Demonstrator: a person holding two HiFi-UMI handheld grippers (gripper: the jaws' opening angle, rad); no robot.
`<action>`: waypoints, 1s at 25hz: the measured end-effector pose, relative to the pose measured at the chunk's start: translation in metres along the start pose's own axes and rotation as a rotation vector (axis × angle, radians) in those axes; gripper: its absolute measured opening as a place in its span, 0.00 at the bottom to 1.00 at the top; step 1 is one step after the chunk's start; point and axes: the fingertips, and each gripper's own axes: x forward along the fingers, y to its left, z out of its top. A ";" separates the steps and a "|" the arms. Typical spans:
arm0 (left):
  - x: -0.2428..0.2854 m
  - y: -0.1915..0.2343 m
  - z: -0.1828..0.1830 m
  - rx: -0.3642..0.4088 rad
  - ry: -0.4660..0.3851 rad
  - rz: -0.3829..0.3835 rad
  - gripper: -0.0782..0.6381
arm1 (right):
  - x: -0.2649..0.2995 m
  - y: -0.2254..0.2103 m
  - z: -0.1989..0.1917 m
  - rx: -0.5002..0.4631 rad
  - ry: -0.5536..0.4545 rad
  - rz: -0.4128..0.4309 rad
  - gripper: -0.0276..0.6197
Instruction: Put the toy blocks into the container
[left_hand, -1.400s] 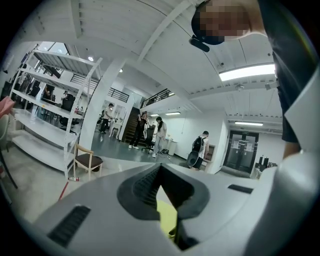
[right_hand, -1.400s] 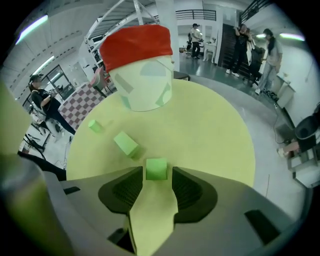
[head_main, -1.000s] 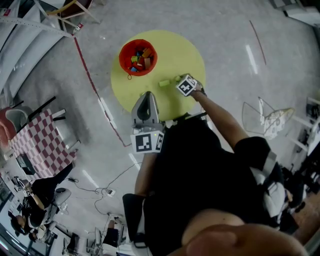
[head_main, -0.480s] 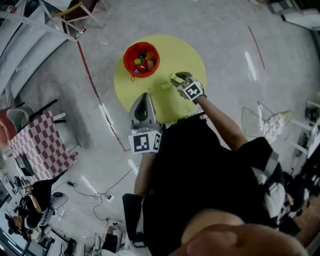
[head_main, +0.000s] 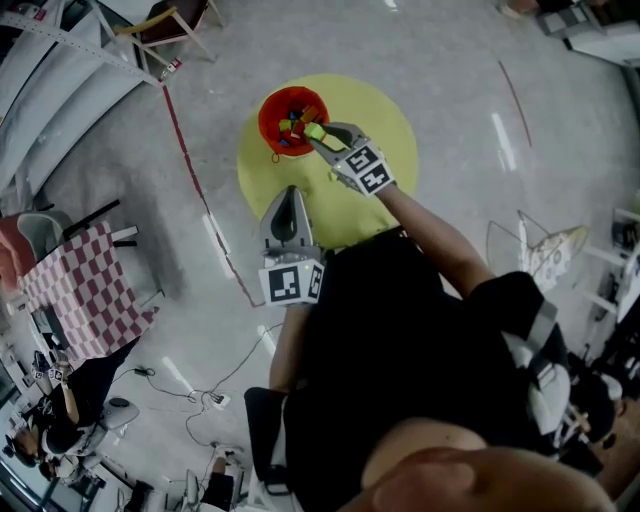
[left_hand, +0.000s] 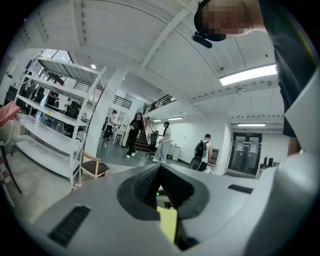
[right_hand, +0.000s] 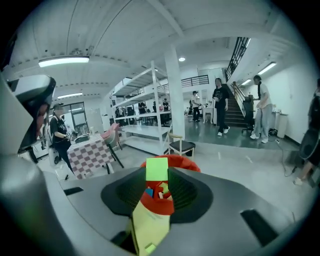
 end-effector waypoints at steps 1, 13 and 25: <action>0.000 0.001 0.000 0.000 0.001 0.002 0.09 | 0.007 0.000 -0.002 -0.004 0.015 0.001 0.25; -0.009 0.012 -0.001 0.000 -0.004 0.013 0.09 | 0.004 0.000 -0.004 0.053 -0.028 -0.040 0.28; -0.005 0.003 -0.001 0.005 -0.010 -0.015 0.09 | -0.056 0.002 -0.035 0.134 -0.104 -0.097 0.04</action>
